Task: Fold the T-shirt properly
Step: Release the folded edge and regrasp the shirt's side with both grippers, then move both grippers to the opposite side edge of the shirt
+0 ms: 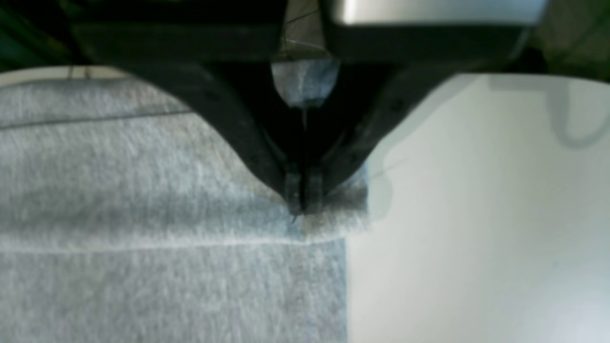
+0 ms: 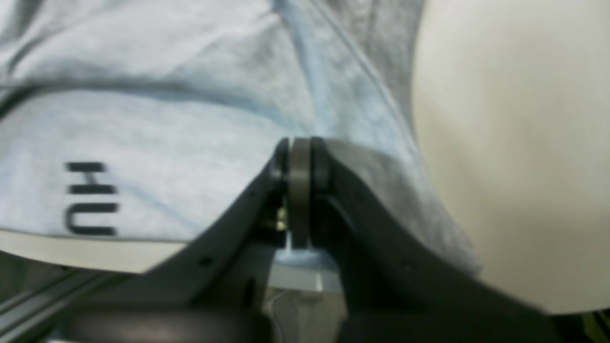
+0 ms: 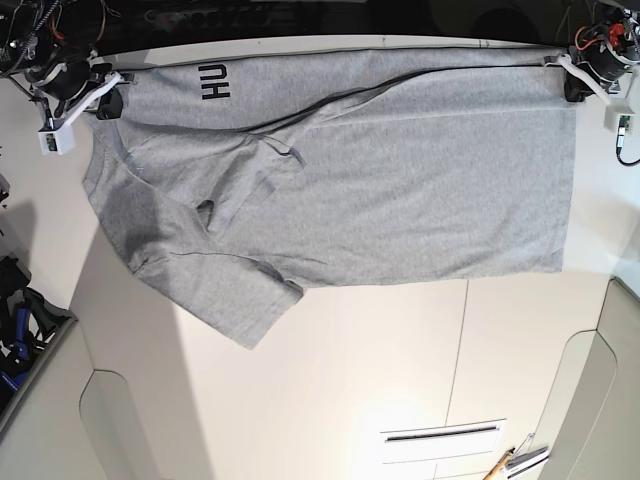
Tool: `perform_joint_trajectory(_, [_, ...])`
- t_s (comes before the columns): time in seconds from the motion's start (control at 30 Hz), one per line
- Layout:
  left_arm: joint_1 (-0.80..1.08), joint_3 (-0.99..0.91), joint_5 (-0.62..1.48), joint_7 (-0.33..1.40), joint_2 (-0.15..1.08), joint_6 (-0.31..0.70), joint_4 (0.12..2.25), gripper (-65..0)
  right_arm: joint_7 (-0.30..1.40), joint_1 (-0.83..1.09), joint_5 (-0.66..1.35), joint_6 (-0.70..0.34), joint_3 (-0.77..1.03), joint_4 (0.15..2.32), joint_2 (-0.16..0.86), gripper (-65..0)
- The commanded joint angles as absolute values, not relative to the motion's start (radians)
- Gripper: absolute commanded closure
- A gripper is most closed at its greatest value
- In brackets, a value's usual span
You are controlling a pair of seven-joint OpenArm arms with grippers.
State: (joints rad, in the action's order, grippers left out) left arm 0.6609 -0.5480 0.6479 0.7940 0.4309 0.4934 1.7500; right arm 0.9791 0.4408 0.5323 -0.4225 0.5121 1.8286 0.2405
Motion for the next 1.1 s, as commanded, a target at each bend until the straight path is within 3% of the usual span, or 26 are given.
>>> perform_joint_trajectory(0.0, [0.647, -0.574, 0.672, 0.782, 0.444, 0.525, 1.769, 0.0, 0.965, 0.438, 0.549, -0.426, 0.52, 1.868, 0.252, 0.0])
perform_joint_trajectory(0.2, [0.558, -0.698, 0.812, 0.787, 0.446, 0.619, 1.817, 0.0, 0.914, 0.355, 0.515, -0.426, 0.52, 1.994, 0.252, 0.0])
perform_joint_trajectory(0.23, [0.544, -0.711, 0.831, 0.794, 0.45, 0.627, 1.821, -4.0, 0.905, 0.324, 0.491, -0.426, 0.52, 2.003, 0.252, 0.0])
perform_joint_trajectory(0.3, [0.52, -0.723, 0.85, 0.807, 0.463, 0.64, 1.822, -17.9, 0.878, 0.256, 0.421, -0.426, 0.52, 2.004, 0.252, -1.7])
perform_joint_trajectory(0.37, [0.511, -0.723, 0.849, 0.809, 0.472, 0.64, 1.822, -28.1, 0.824, 0.194, 0.325, -0.422, 0.519, 1.996, 0.252, -22.3])
perform_joint_trajectory(0.4, [0.51, -0.723, 0.849, 0.809, 0.477, 0.64, 1.822, -29.3, 0.786, 0.168, 0.277, -0.412, 0.519, 1.988, 0.252, -30.7])
perform_joint_trajectory(0.43, [0.51, -0.723, 0.849, 0.809, 0.48, 0.64, 1.822, -29.3, 0.751, 0.14, 0.238, -0.398, 0.519, 1.974, 0.252, -36.2])
perform_joint_trajectory(0.47, [0.51, -0.723, 0.849, 0.809, 0.48, 0.64, 1.822, -29.3, 0.729, 0.111, 0.21, -0.381, 0.519, 1.952, 0.254, -37.7])
perform_joint_trajectory(0.7, [0.51, -0.723, 0.85, 0.809, 0.48, 0.64, 1.822, -29.3, 0.722, -0.148, 0.22, -0.402, 0.512, 1.522, 0.337, -37.7])
perform_joint_trajectory(0.9, [0.51, -0.723, 0.853, 0.809, 0.48, 0.64, 1.821, -29.3, 0.732, -0.331, 0.474, -0.582, 0.509, 1.099, 0.397, -37.7])
perform_joint_trajectory(1.07, [0.509, -0.722, 0.857, 0.808, 0.479, 0.64, 1.821, -29.3, 0.753, -0.379, 0.609, -0.603, 0.448, 0.937, 0.386, -37.7])
